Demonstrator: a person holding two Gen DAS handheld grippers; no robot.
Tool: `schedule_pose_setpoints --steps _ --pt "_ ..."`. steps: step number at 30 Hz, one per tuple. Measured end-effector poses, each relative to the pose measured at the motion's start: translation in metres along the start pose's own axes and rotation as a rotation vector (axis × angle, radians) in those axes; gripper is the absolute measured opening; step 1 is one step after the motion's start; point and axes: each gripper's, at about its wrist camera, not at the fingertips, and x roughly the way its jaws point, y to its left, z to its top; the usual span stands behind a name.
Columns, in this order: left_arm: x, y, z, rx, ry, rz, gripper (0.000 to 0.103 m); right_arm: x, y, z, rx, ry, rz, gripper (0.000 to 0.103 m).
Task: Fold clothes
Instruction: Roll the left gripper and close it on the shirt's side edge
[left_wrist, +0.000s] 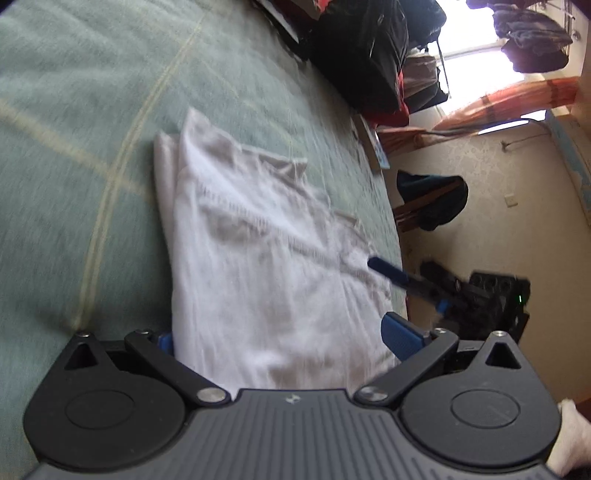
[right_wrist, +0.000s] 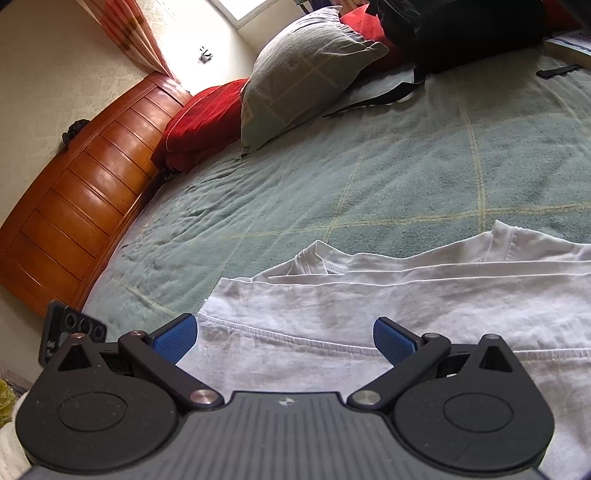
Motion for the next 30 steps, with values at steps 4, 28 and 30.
schedule_pose_setpoints --steps 4,28,30 --pt "0.003 -0.005 -0.001 0.012 -0.015 0.002 0.102 -0.001 0.002 -0.002 -0.008 0.007 0.008 0.103" --pt "-0.007 0.005 -0.025 0.068 -0.056 0.229 0.018 -0.002 -0.018 -0.018 0.187 0.127 0.187 0.103" --pt "-0.007 0.004 -0.025 0.074 -0.059 0.233 0.018 0.004 -0.015 -0.022 0.205 0.152 0.179 0.103"
